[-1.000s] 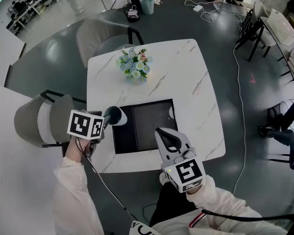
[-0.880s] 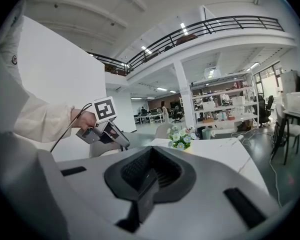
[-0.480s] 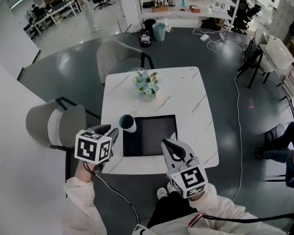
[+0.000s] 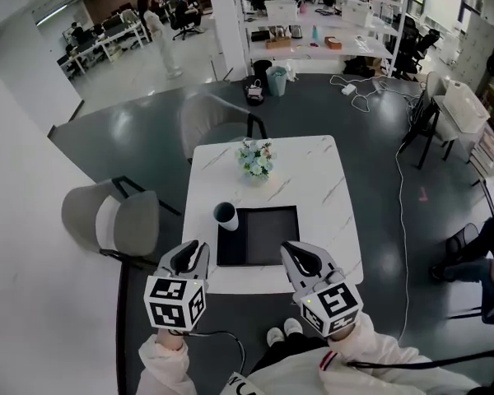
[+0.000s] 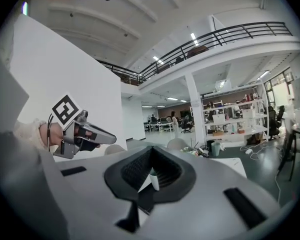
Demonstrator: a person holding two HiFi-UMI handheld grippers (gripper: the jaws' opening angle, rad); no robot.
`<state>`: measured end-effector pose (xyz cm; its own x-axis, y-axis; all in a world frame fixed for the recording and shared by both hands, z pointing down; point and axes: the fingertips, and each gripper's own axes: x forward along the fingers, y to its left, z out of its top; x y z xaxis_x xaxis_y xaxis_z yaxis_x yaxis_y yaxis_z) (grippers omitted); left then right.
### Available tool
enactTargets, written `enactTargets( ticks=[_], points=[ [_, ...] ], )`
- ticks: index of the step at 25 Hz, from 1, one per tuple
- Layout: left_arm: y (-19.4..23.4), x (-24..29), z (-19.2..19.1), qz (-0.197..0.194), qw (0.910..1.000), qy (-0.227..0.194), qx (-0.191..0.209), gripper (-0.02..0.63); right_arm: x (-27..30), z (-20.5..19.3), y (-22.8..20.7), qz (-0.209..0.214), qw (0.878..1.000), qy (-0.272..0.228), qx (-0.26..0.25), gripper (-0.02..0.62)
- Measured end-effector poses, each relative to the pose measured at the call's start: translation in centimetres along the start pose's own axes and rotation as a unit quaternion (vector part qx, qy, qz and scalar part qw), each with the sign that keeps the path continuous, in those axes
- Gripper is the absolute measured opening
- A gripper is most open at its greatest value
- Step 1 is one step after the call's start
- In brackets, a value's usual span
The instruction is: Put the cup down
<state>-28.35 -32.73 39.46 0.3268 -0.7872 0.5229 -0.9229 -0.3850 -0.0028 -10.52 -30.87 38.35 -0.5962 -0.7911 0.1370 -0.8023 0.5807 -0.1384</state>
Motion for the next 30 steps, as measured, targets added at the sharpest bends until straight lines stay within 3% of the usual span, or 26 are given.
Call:
enactTargets(
  ticks=[8, 13, 16, 23, 30],
  points=[
    [-3.1, -5.6, -0.4, 0.078, 0.9927, -0.092, 0.002, 0.020, -3.1, 3.0, 1.4, 0.019, 0.999, -0.026, -0.017, 0.005],
    [-6.7, -8.2, -0.9, 0.087, 0.9858, -0.142, -0.023, 0.009, -5.3, 3.6, 1.8, 0.023, 0.999, -0.028, -0.019, 0.005],
    [-7.9, -9.6, -2.0, 0.112, 0.9792, -0.167, -0.023, 0.009, -6.4, 3.2, 2.2, 0.021, 0.999, -0.028, -0.019, 0.005],
    [-8.7, -9.7, -1.4, 0.107, 0.9804, -0.165, -0.004, 0.009, -7.0, 3.2, 2.0, 0.011, 1.000, -0.023, -0.016, 0.005],
    [-7.2, -9.8, -2.4, 0.118, 0.9808, -0.154, -0.019, 0.009, -6.6, 2.3, 2.6, 0.020, 1.000, -0.011, -0.012, 0.005]
  ],
)
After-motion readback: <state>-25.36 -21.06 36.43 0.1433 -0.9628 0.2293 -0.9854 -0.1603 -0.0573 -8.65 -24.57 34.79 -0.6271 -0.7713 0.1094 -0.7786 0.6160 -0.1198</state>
